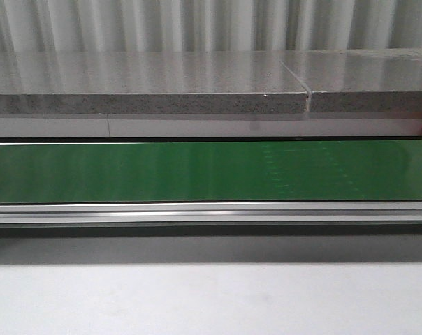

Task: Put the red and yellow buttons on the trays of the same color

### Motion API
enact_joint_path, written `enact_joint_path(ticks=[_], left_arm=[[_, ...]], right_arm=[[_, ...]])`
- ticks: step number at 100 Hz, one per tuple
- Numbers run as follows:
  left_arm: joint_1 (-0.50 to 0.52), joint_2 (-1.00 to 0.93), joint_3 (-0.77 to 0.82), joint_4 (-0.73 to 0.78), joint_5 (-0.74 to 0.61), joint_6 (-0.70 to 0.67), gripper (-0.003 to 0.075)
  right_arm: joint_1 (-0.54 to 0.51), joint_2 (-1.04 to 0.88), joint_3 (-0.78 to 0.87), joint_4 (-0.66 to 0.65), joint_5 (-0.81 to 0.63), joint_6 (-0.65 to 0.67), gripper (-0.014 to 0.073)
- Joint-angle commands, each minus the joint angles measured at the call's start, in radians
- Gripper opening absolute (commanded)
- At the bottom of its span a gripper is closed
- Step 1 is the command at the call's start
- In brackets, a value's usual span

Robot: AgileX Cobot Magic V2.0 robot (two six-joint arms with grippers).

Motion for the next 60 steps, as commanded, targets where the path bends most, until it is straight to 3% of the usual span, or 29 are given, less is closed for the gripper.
enact_joint_path(ticks=[1, 5, 14, 60], left_arm=[[-0.009, 0.001, -0.025, -0.012, -0.065, -0.002, -0.0021], [-0.009, 0.001, -0.025, -0.012, -0.065, -0.002, -0.0021], [-0.009, 0.001, -0.025, -0.012, -0.065, -0.002, -0.0021], [-0.009, 0.001, -0.025, -0.012, -0.065, -0.002, -0.0021]], right_arm=[[-0.006, -0.034, -0.021, 0.008, -0.026, 0.0, 0.0353], [-0.004, -0.034, -0.021, 0.01, -0.025, 0.0, 0.0447], [-0.003, -0.034, -0.021, 0.01, -0.019, 0.0, 0.0542], [0.001, -0.207, -0.021, -0.006, -0.042, 0.0, 0.0542]])
